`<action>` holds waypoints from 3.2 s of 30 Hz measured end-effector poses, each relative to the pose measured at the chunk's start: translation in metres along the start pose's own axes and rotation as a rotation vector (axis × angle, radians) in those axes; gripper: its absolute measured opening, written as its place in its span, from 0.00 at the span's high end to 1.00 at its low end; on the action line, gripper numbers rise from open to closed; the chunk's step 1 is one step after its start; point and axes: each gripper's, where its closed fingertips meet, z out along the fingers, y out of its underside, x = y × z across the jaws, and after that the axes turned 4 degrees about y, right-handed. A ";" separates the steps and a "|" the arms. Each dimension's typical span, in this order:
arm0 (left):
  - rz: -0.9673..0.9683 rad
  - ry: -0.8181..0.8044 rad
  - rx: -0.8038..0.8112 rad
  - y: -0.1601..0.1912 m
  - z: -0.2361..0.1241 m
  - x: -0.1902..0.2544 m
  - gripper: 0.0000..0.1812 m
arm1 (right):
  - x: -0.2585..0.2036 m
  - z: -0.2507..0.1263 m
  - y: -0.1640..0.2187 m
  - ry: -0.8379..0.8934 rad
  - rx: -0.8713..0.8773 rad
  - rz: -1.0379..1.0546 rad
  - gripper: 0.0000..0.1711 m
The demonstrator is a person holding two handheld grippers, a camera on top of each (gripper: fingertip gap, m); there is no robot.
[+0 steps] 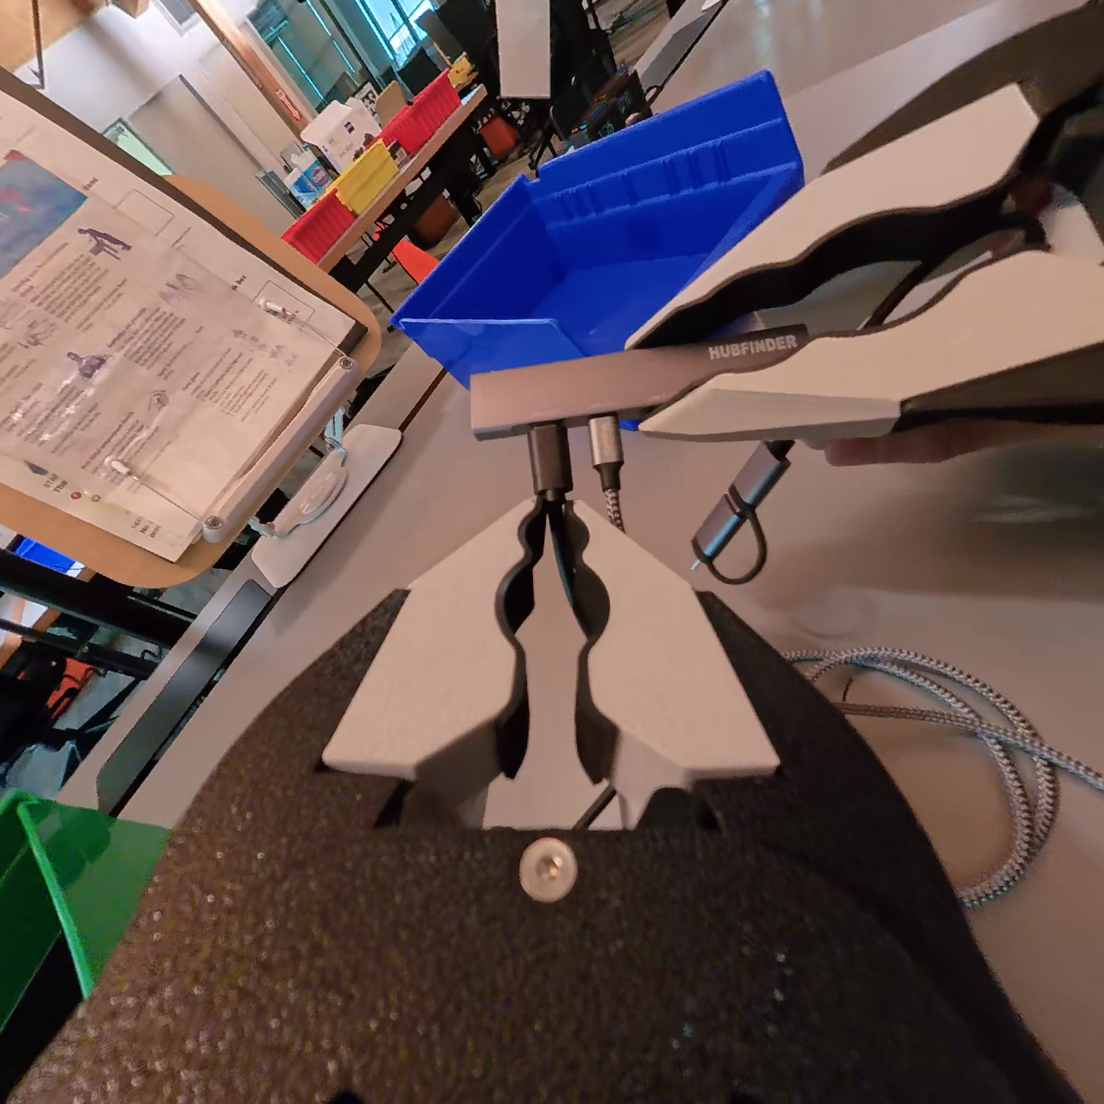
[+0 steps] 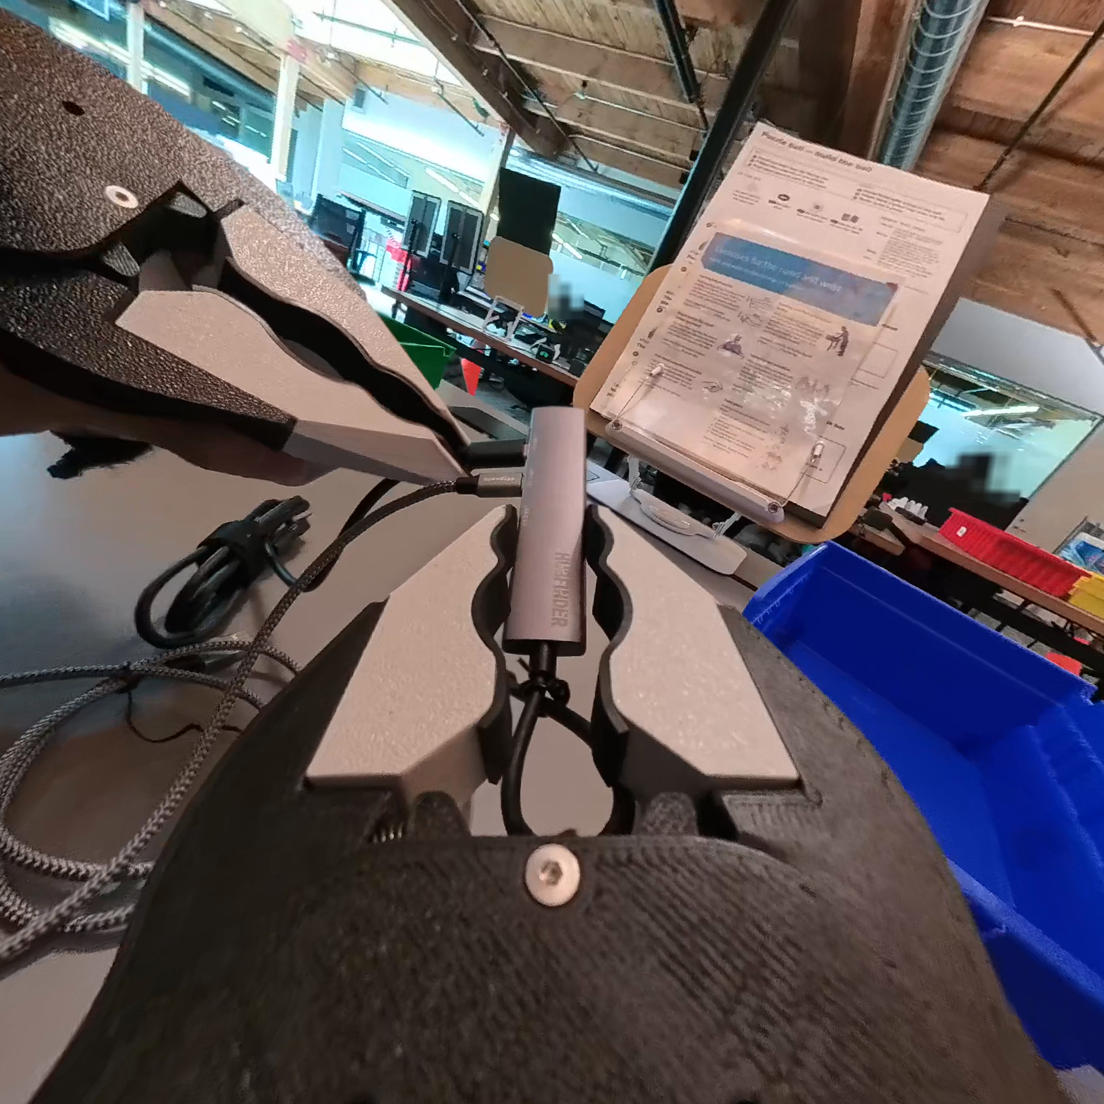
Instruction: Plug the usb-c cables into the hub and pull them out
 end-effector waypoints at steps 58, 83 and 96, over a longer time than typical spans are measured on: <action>-0.542 -0.041 0.128 0.069 -0.049 -0.067 0.70 | 0.247 0.036 -0.222 0.402 0.098 -0.224 0.87; -0.544 0.001 0.137 0.076 -0.049 -0.063 0.74 | 0.371 0.104 -0.168 0.415 -0.453 -0.556 0.87; -0.507 0.049 0.094 0.076 -0.047 -0.050 0.74 | 0.258 0.121 0.085 0.026 -0.848 0.103 0.88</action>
